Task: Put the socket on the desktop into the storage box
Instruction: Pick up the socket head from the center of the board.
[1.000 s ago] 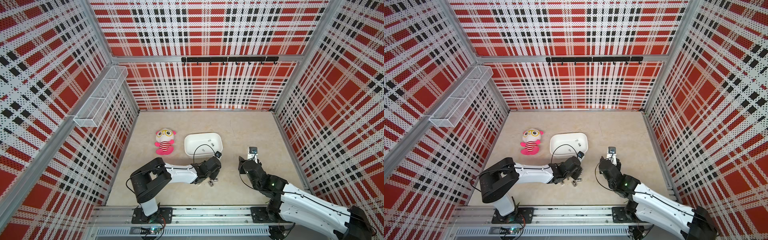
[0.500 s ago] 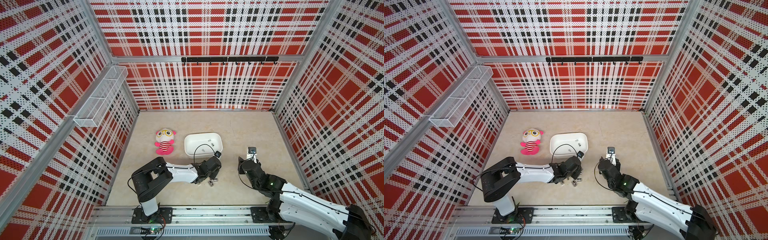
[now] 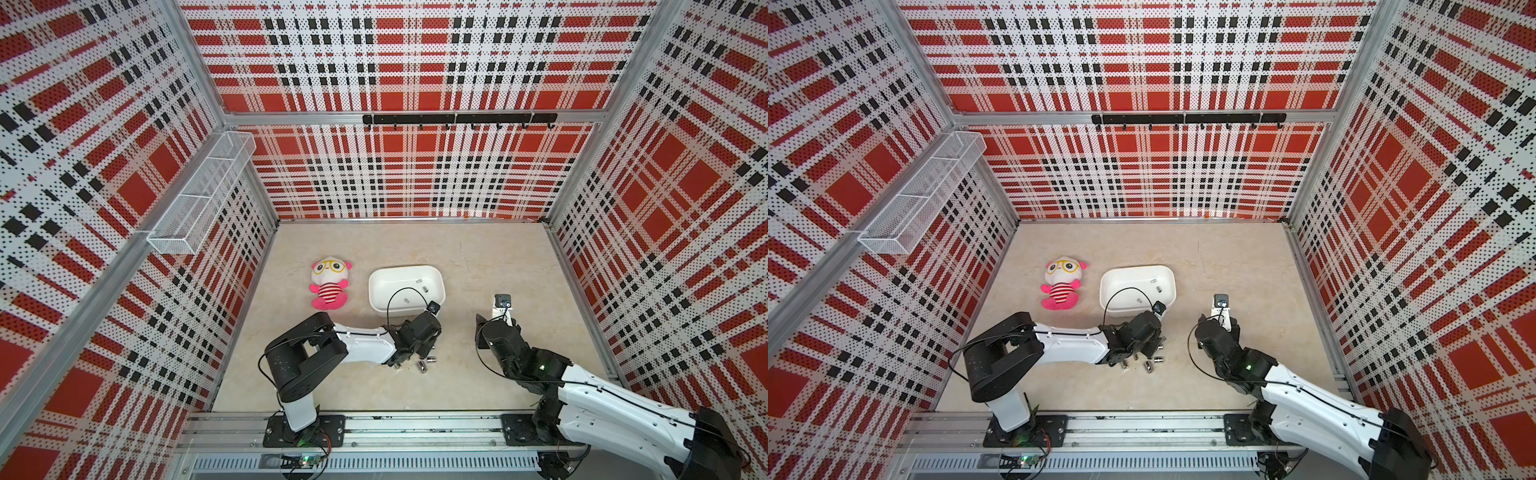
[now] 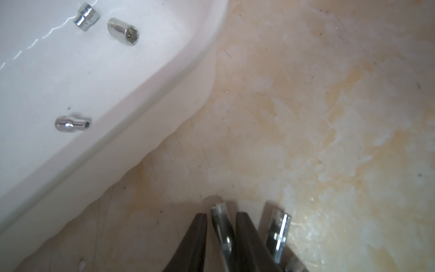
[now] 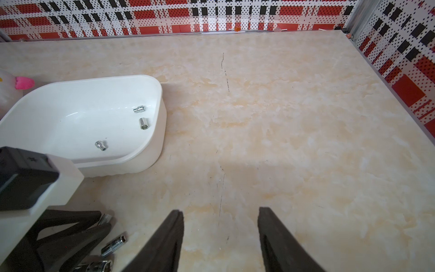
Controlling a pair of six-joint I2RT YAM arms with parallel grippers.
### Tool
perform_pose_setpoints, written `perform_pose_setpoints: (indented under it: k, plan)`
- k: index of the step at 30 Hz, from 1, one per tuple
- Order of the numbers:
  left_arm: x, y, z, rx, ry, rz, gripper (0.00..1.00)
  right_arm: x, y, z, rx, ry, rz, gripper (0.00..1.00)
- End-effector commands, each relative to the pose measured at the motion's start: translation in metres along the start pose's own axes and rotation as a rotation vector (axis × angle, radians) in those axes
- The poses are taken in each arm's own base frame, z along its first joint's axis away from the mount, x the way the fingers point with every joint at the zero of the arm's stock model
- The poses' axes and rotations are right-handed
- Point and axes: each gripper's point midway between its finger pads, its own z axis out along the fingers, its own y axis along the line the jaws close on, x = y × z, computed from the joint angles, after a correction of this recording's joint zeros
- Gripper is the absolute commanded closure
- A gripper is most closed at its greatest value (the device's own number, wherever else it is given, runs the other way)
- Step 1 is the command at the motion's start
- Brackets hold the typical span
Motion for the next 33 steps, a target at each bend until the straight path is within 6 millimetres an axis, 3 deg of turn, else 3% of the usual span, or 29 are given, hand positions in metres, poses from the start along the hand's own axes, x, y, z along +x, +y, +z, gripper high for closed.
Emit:
perform_pose_setpoints:
  k: [1,10,17,24,33]
  plan:
    - [-0.002,0.007,0.004,-0.047,0.007,0.009,0.75,-0.007,0.001,-0.001,-0.001,-0.008,0.01,0.43]
    - [-0.002,0.011,0.0,-0.107,0.007,0.026,0.77,-0.006,0.002,0.001,0.002,0.0,0.004,0.43]
    - [0.0,0.01,-0.007,-0.104,0.002,0.019,0.68,-0.005,0.002,0.001,0.002,0.0,0.004,0.43]
    - [0.009,0.011,-0.011,-0.099,0.016,0.011,0.67,-0.005,0.003,0.001,-0.001,0.001,0.003,0.43]
    - [0.019,0.018,-0.011,-0.114,0.036,0.005,0.74,-0.005,0.002,0.0,-0.001,0.001,0.005,0.43]
